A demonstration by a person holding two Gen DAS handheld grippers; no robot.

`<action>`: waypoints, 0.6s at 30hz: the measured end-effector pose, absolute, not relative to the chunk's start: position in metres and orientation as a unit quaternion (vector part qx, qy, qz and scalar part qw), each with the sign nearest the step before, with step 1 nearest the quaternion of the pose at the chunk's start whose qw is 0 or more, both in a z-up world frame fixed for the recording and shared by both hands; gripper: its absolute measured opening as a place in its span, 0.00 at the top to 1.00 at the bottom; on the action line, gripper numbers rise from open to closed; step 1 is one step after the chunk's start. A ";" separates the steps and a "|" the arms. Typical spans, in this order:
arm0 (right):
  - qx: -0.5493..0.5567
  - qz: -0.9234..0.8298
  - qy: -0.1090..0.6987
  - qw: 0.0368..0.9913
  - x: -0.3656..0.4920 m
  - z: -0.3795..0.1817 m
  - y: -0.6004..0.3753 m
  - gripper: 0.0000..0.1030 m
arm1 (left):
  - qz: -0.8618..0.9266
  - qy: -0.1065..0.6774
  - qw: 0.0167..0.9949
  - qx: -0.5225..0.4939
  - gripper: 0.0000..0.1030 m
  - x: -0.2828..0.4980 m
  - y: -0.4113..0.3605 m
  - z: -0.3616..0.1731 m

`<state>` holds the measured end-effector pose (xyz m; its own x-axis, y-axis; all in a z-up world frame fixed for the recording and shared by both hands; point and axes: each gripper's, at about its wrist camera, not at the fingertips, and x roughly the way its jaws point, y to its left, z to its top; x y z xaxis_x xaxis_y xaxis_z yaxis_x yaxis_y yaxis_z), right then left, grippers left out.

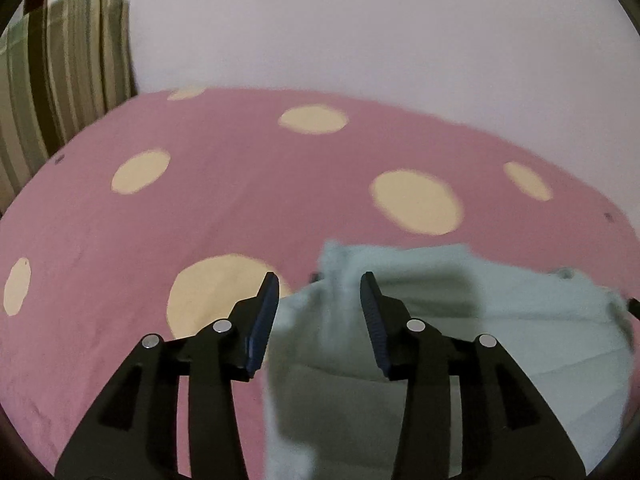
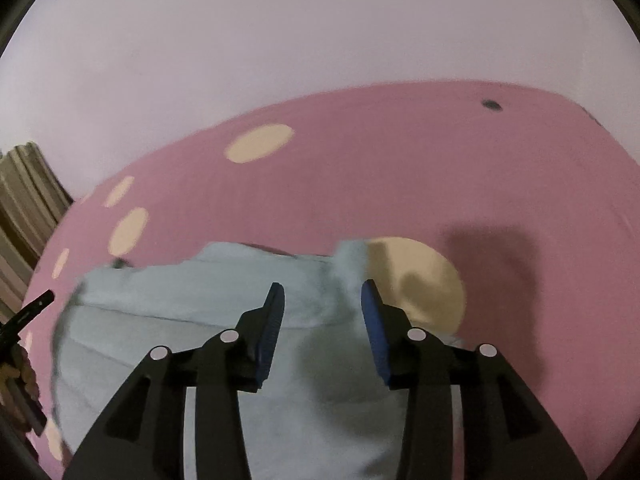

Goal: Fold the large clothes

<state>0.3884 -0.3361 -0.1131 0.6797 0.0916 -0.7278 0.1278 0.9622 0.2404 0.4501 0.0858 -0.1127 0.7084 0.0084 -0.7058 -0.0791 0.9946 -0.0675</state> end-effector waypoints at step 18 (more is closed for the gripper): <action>0.081 0.003 0.424 0.902 0.424 -0.174 -0.230 0.60 | -0.034 0.408 0.912 0.020 0.49 0.467 -0.028 -0.187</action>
